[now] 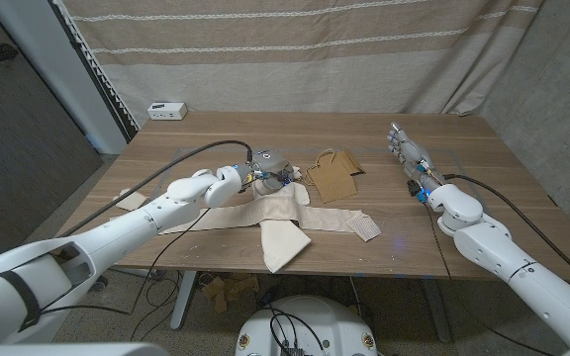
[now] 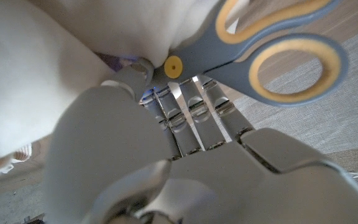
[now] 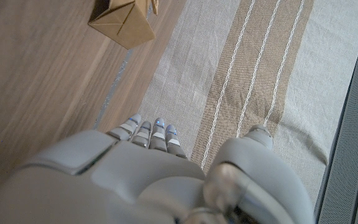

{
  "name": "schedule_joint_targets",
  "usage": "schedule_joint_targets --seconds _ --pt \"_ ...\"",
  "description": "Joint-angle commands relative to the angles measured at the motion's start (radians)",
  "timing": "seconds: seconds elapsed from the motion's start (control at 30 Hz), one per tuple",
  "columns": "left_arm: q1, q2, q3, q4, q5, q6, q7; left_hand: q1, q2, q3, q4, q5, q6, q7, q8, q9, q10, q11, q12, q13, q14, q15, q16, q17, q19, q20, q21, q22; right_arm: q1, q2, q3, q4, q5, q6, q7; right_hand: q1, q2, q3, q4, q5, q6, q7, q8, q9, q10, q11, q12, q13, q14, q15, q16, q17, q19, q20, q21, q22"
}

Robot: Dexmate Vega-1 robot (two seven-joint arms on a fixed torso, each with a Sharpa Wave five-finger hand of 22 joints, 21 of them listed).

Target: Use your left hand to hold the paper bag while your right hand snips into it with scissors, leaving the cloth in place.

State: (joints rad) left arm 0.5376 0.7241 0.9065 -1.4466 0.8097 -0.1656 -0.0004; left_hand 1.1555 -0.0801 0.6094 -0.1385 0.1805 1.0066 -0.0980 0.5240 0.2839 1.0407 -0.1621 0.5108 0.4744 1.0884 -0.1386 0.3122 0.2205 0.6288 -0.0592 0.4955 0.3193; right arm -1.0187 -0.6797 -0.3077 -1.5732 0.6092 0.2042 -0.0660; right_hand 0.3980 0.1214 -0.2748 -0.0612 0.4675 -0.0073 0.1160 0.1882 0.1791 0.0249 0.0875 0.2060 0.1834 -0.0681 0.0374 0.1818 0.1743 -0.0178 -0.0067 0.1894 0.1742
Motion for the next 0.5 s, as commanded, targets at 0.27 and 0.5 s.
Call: schedule_joint_targets --seconds 0.27,0.5 --pt "0.077 0.003 -0.117 -0.054 -0.195 -0.001 0.057 -0.122 0.101 -0.015 0.070 0.023 -0.024 0.029 -0.073 -0.074 0.131 -0.043 0.015 0.007 0.307 -0.094 0.034 0.140 -0.022 -0.126 0.074 0.034 -0.014 -0.025 0.017 -0.015 0.008 -0.007 0.007 0.006 0.005 0.004 0.003 0.003 0.000 0.001 0.004 0.005 -0.002 -0.003 0.006 0.002 -0.001 -0.005 0.000 0.002 -0.004 0.011 0.005 0.002" --pt "0.111 0.018 -0.140 -0.099 -0.195 0.038 0.085 -0.151 0.135 -0.015 0.088 0.030 -0.063 0.021 -0.102 -0.065 0.116 -0.046 0.024 0.025 0.303 -0.094 0.037 0.147 -0.037 -0.128 0.092 0.042 -0.013 -0.026 0.014 -0.012 0.016 -0.011 0.020 0.008 0.006 0.005 0.003 0.003 0.000 0.000 0.005 0.005 0.001 -0.005 0.007 0.002 0.001 -0.006 0.000 0.002 0.000 0.010 0.006 0.002"
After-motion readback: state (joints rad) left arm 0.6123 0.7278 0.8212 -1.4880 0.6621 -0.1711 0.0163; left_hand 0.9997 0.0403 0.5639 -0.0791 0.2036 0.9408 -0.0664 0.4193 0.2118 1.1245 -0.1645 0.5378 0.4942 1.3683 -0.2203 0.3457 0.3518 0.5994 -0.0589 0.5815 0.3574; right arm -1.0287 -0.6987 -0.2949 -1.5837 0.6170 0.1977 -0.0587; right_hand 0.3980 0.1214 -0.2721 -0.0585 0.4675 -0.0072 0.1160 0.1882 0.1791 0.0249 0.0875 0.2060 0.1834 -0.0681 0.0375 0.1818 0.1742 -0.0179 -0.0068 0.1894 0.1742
